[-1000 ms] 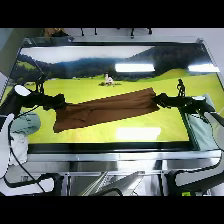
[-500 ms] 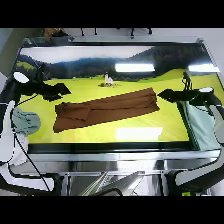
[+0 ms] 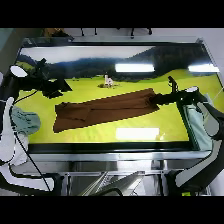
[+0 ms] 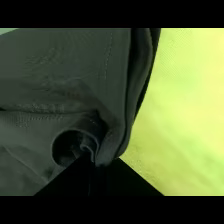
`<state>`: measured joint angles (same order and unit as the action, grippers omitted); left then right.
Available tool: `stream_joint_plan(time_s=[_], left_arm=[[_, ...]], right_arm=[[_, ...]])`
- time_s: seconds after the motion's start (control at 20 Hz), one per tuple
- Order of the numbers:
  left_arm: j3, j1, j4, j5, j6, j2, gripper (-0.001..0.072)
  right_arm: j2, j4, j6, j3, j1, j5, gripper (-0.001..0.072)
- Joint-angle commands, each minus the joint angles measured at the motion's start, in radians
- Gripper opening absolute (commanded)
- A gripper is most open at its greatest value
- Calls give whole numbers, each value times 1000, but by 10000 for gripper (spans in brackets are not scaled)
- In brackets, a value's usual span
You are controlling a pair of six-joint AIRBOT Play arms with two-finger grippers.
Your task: Fold the shirts.
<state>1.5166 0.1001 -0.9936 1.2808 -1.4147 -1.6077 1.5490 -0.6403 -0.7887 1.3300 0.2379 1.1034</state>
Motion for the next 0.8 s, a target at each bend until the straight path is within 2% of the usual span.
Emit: stream_joint_plan(time_s=[0.0,0.05,0.15,0.2,0.25,0.45,0.6,0.75], left_arm=[[3,-40,2,-1,-8,-1,697],[3,-63,1,-11,-8,-1,650],[3,-127,0,-53,-8,-5,330],[3,-165,1,-74,-8,-15,134],[3,-211,0,-93,-8,-32,15],[3,-439,2,-182,-13,-163,14],[69,-590,2,-270,-95,-296,14],[223,-705,3,-264,-127,-428,14]], right_arm=[[7,-10,6,42,-16,13,24],[-3,-11,2,63,-16,29,23],[-44,-19,-26,80,-10,52,23],[-69,-32,-45,80,-5,66,22],[-95,-55,-75,78,3,93,22],[-237,-65,-165,-31,56,161,20],[-405,-123,-225,-126,87,163,21],[-553,-168,-260,-130,97,162,21]])
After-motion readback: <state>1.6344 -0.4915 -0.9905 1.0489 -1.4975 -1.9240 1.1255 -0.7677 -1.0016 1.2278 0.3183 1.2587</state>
